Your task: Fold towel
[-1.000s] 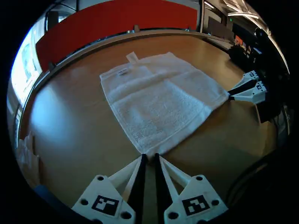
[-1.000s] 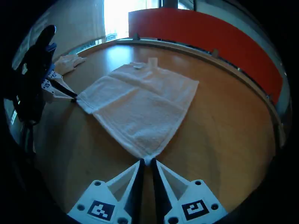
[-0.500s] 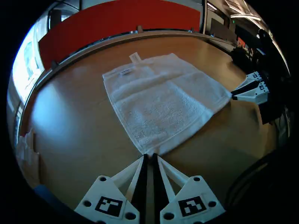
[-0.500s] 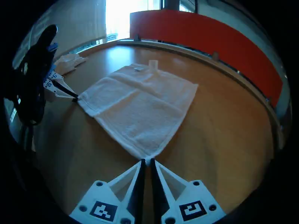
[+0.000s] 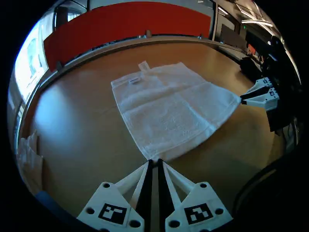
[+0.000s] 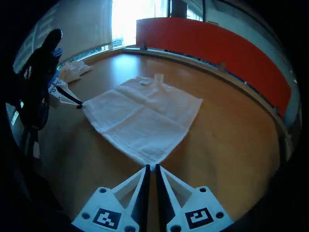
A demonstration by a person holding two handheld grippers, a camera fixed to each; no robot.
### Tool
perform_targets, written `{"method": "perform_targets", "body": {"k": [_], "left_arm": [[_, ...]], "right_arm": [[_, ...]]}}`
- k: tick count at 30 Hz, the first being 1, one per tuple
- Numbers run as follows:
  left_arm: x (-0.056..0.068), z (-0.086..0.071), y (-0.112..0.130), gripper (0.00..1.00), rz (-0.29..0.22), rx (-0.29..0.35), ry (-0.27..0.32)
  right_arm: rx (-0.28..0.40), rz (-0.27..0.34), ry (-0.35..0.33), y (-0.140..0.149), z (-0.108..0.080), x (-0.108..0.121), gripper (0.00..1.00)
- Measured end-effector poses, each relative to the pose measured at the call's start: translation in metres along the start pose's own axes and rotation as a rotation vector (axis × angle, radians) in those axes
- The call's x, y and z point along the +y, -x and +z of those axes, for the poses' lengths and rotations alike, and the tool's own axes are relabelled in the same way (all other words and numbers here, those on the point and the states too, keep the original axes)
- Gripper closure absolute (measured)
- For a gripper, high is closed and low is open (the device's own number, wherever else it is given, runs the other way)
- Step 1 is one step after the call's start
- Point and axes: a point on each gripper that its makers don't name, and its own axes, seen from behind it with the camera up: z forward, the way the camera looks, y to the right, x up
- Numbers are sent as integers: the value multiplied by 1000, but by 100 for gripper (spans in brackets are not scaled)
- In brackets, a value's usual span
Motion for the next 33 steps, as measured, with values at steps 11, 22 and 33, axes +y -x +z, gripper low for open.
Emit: {"method": "perform_targets", "body": {"k": [11,22,33], "left_arm": [[0,-38,-25,91,-45,37,4],[2,-76,-48,91,-81,74,13],[11,-100,-48,91,-96,76,29]], "right_arm": [[64,-3,9,-39,-36,-2,90],[98,-7,1,-66,-72,-9,90],[98,4,-4,-74,-96,-13,90]]}}
